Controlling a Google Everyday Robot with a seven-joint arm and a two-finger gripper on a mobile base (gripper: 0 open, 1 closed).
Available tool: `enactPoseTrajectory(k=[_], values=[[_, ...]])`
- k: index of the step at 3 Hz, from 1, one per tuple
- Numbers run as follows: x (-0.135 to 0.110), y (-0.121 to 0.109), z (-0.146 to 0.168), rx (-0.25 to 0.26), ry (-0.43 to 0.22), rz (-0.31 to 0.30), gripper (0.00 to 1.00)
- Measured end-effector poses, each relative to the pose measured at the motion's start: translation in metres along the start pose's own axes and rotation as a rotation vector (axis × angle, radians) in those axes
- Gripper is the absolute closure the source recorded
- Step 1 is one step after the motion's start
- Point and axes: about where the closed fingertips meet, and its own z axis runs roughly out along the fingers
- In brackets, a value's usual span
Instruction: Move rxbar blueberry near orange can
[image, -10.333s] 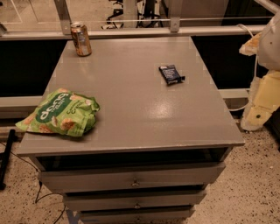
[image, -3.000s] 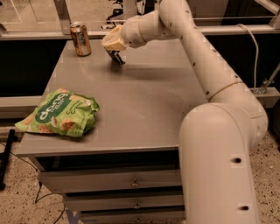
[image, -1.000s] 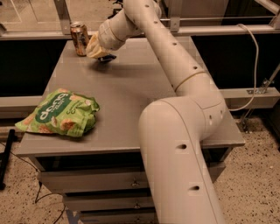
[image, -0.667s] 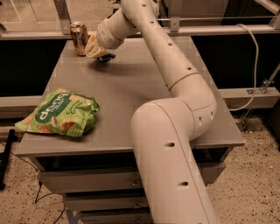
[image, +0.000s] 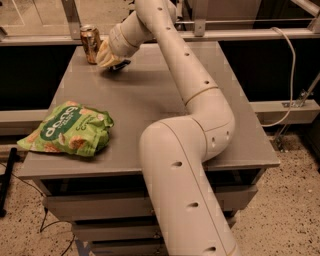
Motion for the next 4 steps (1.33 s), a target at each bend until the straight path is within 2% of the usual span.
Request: enactPoseTrajectory(k=[3,4], values=[[0.008,-0.002,-0.018,0.016,0.006,0.065,0.13],[0.009,-0.001,-0.025,0.023,0.002,0.100,0.00]])
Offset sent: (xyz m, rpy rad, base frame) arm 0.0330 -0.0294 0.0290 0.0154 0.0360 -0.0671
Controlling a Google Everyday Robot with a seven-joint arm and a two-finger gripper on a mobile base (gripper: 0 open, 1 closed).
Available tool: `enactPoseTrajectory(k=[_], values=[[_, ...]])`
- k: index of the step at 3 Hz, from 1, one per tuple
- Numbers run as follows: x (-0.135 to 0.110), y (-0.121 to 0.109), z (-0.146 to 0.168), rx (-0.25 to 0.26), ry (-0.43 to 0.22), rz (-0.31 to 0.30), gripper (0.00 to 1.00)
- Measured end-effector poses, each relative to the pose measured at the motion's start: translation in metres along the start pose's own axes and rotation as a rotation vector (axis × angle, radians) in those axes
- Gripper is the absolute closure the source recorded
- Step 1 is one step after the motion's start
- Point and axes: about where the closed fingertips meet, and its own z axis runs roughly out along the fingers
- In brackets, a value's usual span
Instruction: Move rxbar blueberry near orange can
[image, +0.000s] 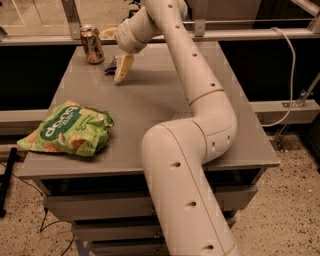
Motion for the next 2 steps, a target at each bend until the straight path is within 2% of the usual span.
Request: enactPoseTrajectory(k=[1,2], values=[[0.001,0.001,-0.021,0.017,-0.025,0.103,0.00],[0.000,0.003,-0.061,0.040,-0.049,0.257,0.00]])
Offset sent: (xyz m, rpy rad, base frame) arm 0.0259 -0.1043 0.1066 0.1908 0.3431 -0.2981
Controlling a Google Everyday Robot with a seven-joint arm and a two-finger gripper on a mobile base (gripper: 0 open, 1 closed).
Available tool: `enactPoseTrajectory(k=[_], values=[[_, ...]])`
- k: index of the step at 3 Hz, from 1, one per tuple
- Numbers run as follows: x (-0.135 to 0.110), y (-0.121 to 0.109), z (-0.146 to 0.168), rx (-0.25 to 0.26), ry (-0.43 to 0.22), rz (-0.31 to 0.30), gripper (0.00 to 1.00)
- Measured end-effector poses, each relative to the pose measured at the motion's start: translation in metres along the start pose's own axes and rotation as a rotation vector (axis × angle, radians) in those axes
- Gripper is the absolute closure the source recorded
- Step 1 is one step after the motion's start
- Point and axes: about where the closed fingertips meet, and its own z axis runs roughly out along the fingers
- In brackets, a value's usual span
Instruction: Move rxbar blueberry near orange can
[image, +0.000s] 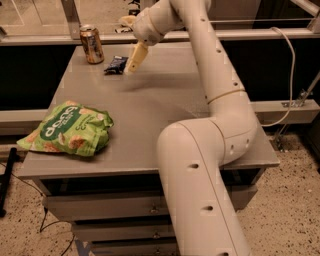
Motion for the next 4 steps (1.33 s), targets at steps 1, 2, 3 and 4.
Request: enactPoseTrajectory(k=[1,2,3,4], values=[[-0.001,-0.006,-0.052,0.065,-0.033,0.131,0.00],[0.006,-0.012,-0.111,0.150,-0.079,0.254,0.00],[0.023,-0.015,-0.171,0.246,-0.108,0.349,0.00],[0.043,-0.011,-0.239,0.349,-0.102,0.428,0.00]])
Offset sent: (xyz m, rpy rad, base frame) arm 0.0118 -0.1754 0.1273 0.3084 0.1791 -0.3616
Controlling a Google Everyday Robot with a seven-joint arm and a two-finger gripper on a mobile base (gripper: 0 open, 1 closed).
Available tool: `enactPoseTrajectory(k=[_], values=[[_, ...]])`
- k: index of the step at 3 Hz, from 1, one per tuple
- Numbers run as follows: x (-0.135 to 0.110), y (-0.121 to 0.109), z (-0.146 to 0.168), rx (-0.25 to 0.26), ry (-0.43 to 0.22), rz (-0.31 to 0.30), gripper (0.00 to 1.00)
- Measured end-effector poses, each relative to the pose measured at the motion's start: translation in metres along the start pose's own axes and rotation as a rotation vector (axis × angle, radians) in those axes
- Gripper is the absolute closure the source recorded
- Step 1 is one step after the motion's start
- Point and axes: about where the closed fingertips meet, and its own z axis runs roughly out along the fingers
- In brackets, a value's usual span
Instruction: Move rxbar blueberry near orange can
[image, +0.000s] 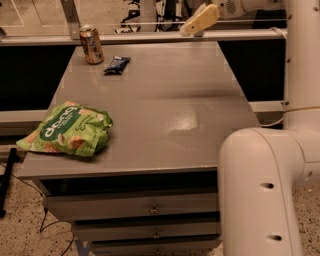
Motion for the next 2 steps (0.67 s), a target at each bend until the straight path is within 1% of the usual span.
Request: enactPoseTrajectory(k=[1,2], values=[[0.008,-0.022,-0.064,0.102,-0.034,0.070,0.00],[0.026,-0.050,-0.145,0.267,-0.044,0.156,0.00]])
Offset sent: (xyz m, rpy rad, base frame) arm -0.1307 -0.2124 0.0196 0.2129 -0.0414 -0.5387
